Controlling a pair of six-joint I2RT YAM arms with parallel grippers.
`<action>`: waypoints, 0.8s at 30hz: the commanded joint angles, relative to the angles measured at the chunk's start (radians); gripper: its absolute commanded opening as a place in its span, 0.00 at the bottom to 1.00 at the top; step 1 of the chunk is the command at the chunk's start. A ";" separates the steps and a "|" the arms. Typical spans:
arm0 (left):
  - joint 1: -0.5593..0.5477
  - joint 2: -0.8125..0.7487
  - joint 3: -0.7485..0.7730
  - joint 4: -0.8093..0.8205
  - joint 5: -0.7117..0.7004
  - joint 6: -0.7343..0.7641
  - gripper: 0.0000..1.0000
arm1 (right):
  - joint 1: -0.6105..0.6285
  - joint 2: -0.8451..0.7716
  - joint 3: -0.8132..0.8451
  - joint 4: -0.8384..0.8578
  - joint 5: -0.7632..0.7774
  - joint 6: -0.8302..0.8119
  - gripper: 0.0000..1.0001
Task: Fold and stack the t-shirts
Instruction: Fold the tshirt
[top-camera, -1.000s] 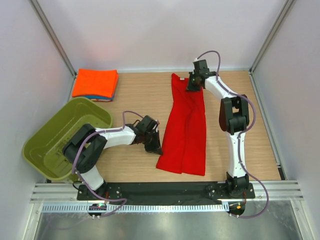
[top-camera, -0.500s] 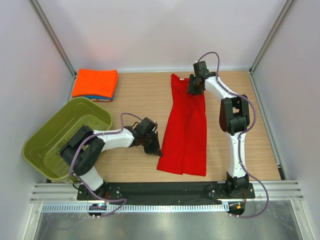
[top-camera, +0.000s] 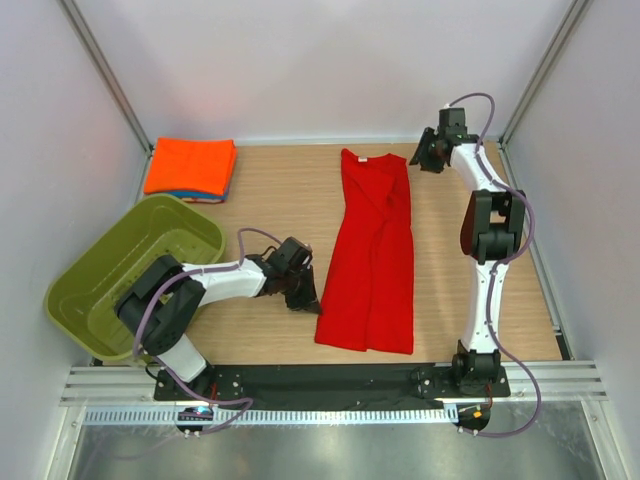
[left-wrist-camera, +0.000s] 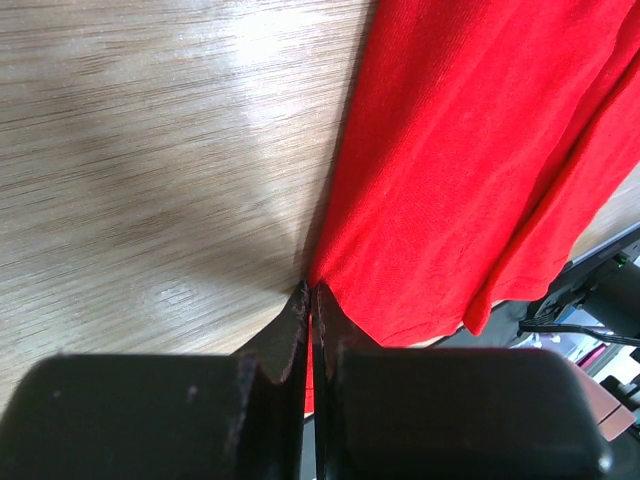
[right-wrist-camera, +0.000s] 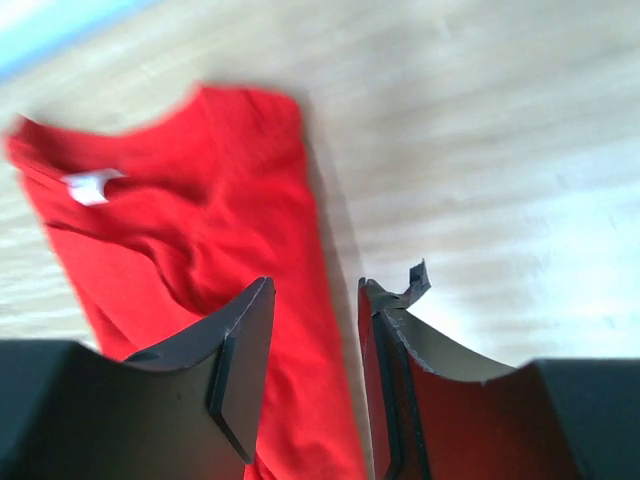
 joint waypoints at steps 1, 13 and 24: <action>-0.008 0.035 -0.002 -0.055 -0.041 0.006 0.00 | -0.001 0.037 0.051 0.109 -0.116 0.028 0.47; -0.008 0.064 -0.010 -0.062 -0.050 0.009 0.00 | -0.043 0.186 0.127 0.204 -0.184 0.091 0.40; -0.019 0.049 -0.034 -0.063 -0.093 -0.045 0.00 | -0.046 0.285 0.293 0.216 -0.100 0.039 0.01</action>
